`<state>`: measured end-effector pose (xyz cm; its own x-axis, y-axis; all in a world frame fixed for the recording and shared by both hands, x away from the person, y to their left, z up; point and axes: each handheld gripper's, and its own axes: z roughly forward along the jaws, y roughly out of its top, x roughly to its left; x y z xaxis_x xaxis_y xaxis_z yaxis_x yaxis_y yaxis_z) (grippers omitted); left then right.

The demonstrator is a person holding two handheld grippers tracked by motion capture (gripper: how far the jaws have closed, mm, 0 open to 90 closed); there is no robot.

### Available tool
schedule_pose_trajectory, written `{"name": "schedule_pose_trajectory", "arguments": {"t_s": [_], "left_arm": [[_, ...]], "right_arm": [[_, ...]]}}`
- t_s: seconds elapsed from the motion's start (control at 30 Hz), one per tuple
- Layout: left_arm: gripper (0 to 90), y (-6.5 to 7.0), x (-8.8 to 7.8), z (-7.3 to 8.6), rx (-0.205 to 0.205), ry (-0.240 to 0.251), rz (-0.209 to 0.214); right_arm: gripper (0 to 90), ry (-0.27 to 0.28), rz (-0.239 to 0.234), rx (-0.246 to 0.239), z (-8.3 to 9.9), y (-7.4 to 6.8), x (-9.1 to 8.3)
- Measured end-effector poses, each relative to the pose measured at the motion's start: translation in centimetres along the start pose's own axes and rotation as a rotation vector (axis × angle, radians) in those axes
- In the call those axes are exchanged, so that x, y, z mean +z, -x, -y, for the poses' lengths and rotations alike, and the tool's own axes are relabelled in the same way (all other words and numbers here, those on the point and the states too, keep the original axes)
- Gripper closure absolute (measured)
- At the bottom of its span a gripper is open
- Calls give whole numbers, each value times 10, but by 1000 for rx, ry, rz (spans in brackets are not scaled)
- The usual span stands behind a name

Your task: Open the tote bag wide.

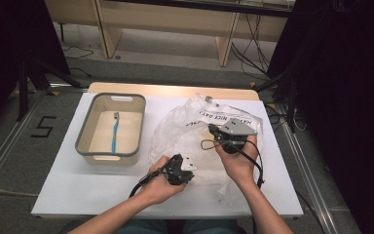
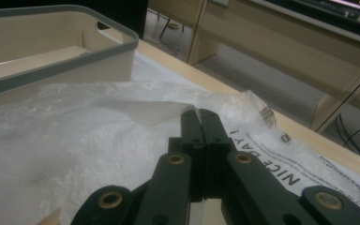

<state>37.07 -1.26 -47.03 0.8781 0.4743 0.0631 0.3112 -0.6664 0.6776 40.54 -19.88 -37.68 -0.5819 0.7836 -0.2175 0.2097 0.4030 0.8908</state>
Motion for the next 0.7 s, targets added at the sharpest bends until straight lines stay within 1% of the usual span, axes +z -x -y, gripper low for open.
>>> {"name": "schedule_pose_trajectory", "arguments": {"t_s": [0.1, 0.2, 0.37, 0.4, 0.43, 0.47, 0.53, 0.57, 0.6, 0.63, 0.67, 0.7], "left_arm": [[850, 1, 6, 1, 3, -27, 3], [849, 2, 7, 2, 21, -44, -6], [838, 3, 5, 3, 20, -39, -10], [832, 4, 2, 2, 20, -15, -9], [826, 4, 2, 2, 20, -15, -9], [811, 6, -5, 1, 29, 12, -9], [791, 7, -12, 0, 33, 55, -18], [774, 7, -16, 0, 40, 67, -13], [752, 7, -20, 0, 43, 80, -18], [732, 7, -20, 0, 43, 80, -18], [702, 7, -25, 0, 37, 101, -20], [673, 7, -27, 1, 35, 109, -20]], "right_arm": [[900, 20, 9, -6, -1, 1, -2], [900, 27, 13, -8, -2, 1, -2], [900, 27, 15, -6, -2, 2, -2], [900, 27, 14, -6, -2, 2, -2], [900, 27, 14, -6, -2, 2, -2], [900, 24, 10, -7, -2, 2, -2], [900, 24, 8, -6, -2, 1, -2], [900, 23, 8, -6, -2, 1, -2], [900, 21, 7, -7, -1, 2, -2], [900, 21, 7, -7, -1, 2, -2], [900, 19, 6, -5, -1, 1, -2], [900, 18, 4, -3, -1, 1, -2]]}}
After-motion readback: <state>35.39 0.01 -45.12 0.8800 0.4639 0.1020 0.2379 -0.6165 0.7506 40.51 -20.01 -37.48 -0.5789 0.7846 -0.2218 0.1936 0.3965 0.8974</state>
